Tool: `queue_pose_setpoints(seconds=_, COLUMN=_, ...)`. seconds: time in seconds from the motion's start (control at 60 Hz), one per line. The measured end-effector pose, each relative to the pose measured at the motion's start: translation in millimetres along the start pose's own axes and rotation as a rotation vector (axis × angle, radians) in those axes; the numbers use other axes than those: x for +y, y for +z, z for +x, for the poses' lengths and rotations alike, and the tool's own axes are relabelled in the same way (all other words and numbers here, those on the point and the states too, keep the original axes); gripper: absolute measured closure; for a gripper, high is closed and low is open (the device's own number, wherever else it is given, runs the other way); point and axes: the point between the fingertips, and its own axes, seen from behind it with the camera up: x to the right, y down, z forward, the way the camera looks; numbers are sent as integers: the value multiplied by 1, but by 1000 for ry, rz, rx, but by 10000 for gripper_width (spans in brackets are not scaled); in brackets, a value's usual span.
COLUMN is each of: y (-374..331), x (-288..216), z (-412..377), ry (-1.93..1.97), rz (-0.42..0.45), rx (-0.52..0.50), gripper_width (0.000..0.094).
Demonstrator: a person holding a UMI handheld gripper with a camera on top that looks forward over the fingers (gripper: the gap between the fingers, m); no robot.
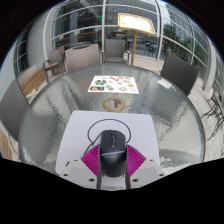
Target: Arrange mouse
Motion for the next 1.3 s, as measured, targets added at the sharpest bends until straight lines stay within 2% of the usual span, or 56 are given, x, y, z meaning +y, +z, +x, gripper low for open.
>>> queue_pose_setpoints(seconds=0.05, y=2, x=-1, z=0, ry=11, rz=1, rx=-4, gripper_width=607)
queue_pose_setpoints(seconds=0.267, y=1, x=2, z=-1, ry=40, rz=1, rx=-2, gripper_width=438)
queue_pose_setpoints(seconds=0.35, y=-5, x=4, z=-1, ry=25, rz=-35, rx=-3, gripper_width=194)
queue_pose_setpoints(seconds=0.5, y=-52, x=-30, z=-3, ry=24, rz=45, rx=9, gripper_width=123)
queue_pose_setpoints(seconds=0.667, y=-136, x=-62, z=0, ry=67, rz=152, rx=46, gripper_width=119)
queue_pose_setpoints(seconds=0.883, y=-227, x=-53, z=-1, ry=80, rz=236, rx=98, gripper_width=121)
queue_pose_setpoints(seconds=1.133, y=-278, x=-22, z=-26, ry=48, rz=239, rx=116, gripper_width=122)
queue_pose_setpoints(seconds=1.3, y=-300, x=-19, z=-43, ry=47, rz=255, rx=96, gripper_width=118)
